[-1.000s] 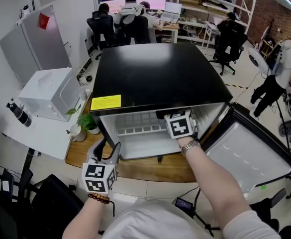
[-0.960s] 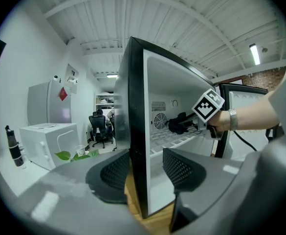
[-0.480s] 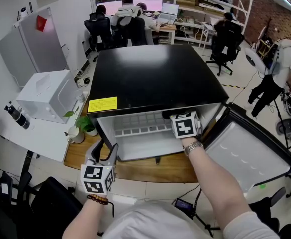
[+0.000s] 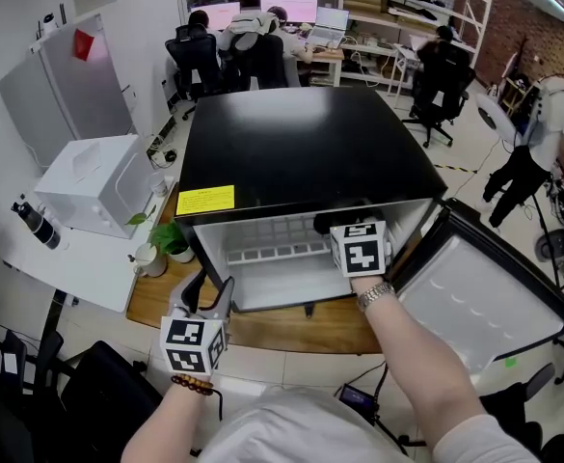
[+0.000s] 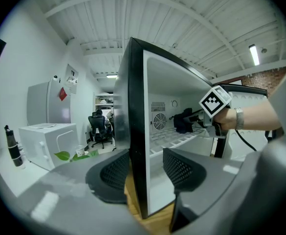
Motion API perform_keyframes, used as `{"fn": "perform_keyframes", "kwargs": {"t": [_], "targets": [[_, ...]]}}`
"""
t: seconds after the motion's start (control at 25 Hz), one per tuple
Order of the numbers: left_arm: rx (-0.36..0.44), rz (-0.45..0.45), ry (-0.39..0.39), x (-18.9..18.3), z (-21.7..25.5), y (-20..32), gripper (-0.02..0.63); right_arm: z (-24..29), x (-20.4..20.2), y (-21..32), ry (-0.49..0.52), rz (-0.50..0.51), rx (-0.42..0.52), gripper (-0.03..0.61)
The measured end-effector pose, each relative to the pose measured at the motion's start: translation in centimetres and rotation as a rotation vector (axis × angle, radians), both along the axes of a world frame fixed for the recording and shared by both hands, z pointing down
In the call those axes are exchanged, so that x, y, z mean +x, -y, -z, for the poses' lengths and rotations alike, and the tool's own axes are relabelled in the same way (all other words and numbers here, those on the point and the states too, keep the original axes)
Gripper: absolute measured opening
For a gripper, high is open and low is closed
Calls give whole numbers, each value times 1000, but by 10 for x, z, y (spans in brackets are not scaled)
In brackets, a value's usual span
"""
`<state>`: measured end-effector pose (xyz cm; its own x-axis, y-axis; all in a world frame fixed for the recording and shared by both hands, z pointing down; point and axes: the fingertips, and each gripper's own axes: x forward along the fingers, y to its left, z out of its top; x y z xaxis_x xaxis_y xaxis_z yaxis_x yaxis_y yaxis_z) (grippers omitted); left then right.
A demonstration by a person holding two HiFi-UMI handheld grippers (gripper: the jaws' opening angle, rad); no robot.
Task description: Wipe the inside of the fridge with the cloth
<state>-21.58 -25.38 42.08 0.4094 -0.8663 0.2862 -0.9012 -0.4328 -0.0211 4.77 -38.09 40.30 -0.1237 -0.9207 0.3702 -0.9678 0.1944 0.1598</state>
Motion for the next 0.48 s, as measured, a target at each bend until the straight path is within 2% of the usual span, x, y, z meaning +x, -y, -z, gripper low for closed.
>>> {"fn": "perform_keyframes", "kwargs": {"t": [0.16,0.48], "targets": [[-1,-6,-2,2,1,-1,219,22,-50,-20,33,118,64,147],[-2,-16,4,0,0,0,219,21,-169,-54,96,387,66,147]]}}
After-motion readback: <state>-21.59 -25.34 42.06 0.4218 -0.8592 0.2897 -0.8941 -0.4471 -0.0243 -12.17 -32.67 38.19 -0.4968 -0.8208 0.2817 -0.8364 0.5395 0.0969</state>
